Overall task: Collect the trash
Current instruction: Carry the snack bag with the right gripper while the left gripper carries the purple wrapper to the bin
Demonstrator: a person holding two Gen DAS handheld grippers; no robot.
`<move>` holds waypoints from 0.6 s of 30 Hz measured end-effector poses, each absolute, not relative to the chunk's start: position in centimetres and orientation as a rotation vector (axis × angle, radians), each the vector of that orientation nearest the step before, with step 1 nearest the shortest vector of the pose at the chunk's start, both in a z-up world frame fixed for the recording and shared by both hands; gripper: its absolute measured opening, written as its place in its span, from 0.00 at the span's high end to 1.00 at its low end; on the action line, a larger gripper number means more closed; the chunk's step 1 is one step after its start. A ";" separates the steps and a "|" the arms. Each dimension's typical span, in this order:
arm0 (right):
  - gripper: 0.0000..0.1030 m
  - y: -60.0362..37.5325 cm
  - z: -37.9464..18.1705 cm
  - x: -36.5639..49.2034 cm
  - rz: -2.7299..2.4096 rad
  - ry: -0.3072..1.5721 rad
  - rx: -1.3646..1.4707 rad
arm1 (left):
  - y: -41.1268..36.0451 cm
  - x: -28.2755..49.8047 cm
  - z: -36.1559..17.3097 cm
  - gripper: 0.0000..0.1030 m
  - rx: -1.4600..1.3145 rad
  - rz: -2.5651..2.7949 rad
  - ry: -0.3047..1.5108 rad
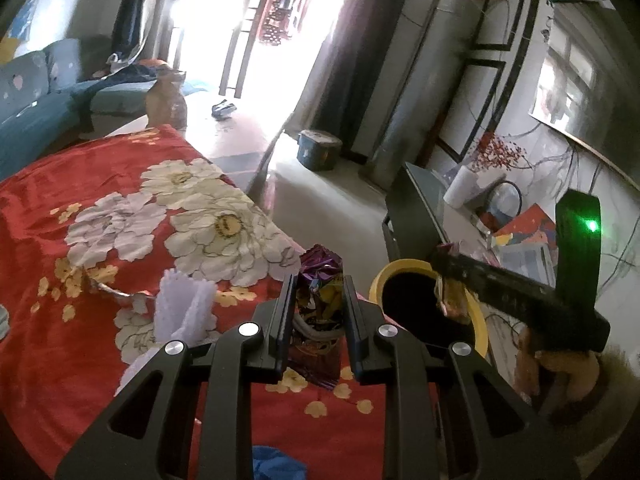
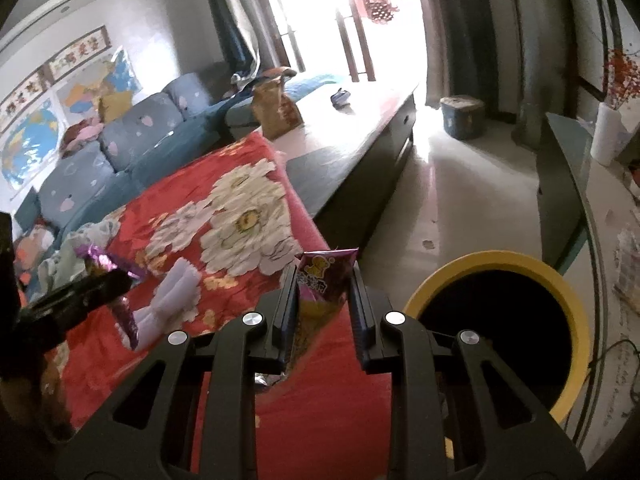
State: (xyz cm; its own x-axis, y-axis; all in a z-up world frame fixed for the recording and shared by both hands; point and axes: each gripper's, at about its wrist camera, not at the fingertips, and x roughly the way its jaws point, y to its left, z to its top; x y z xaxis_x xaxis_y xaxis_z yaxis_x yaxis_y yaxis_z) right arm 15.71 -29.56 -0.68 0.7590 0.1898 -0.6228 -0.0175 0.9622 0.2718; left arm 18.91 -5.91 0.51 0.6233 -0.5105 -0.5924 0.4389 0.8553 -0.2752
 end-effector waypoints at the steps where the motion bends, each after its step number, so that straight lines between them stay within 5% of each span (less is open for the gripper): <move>1: 0.83 -29.8 -0.7 15.7 0.109 0.701 0.260 | -6.2 18.9 0.4 0.79 -0.101 -0.547 0.717; 18: 0.83 -34.3 -0.6 16.0 -0.016 0.676 0.289 | -11.2 18.3 -0.2 0.79 -0.037 -0.654 0.742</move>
State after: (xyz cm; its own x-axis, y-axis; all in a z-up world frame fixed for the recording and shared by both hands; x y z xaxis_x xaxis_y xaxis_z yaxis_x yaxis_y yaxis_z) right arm 16.00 -34.35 -0.60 0.7813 0.0784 -0.6193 0.1084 0.9600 0.2582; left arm 18.28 -11.23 -0.24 0.5495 -0.5647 -0.6157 0.5397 0.8025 -0.2545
